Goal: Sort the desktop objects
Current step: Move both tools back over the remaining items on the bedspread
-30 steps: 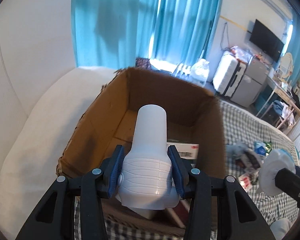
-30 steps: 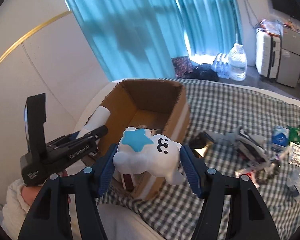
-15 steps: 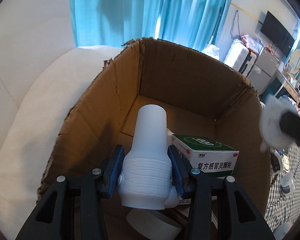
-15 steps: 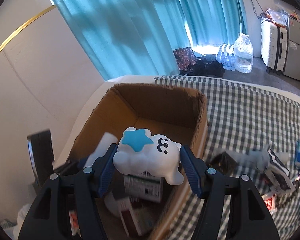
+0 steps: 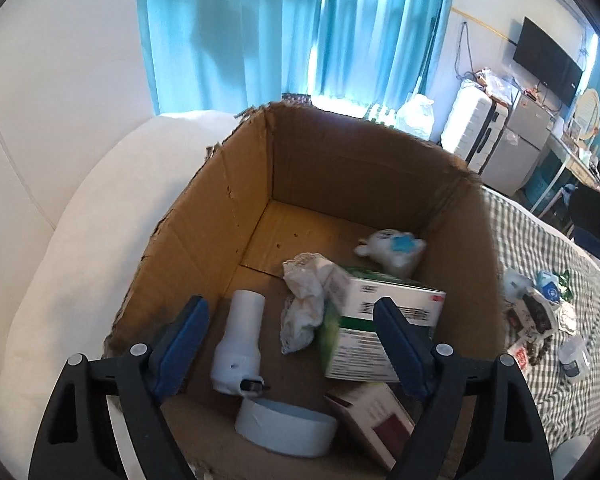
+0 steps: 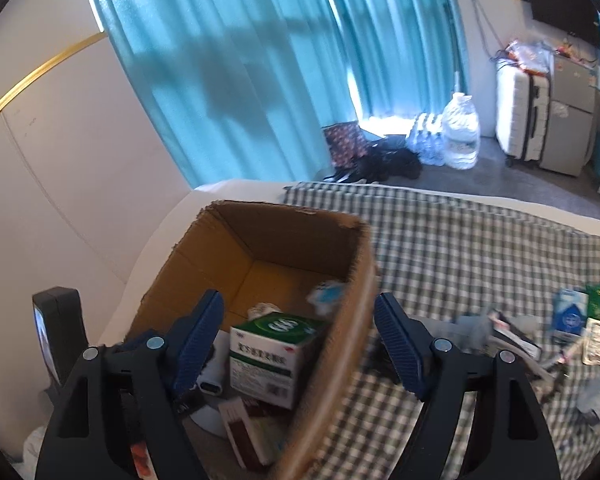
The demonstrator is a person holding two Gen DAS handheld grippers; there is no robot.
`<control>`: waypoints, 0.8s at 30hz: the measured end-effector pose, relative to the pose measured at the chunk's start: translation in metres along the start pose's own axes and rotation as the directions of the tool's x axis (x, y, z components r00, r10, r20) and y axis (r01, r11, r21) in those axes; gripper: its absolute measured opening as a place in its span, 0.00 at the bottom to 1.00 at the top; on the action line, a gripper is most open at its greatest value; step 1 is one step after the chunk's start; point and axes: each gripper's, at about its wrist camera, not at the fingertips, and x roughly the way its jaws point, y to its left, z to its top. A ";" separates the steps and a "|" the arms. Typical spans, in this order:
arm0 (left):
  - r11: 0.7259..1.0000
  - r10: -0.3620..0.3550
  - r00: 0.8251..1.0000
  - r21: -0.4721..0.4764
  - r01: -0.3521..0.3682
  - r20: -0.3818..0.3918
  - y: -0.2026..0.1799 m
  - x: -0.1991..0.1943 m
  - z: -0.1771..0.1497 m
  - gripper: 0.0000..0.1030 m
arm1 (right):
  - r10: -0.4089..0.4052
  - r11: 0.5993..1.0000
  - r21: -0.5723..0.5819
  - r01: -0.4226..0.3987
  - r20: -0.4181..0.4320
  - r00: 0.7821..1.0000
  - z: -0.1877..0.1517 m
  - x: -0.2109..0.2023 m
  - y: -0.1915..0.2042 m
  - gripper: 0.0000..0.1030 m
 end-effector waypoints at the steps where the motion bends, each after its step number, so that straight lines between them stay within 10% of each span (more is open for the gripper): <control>1: 1.000 -0.003 1.000 0.004 0.003 0.006 -0.005 -0.006 -0.001 0.86 | -0.010 1.000 0.005 0.010 0.010 1.000 -0.002 -0.009 -0.004 0.75; 16: 0.991 -0.070 0.983 0.123 0.050 0.167 -0.111 -0.105 -0.021 1.00 | -0.183 0.983 0.029 0.181 0.195 0.964 -0.051 -0.160 -0.067 0.87; 24: 0.972 -0.150 0.980 0.201 0.121 0.132 -0.183 -0.106 -0.058 1.00 | -0.326 0.944 0.116 0.309 0.188 0.926 -0.106 -0.216 -0.155 0.90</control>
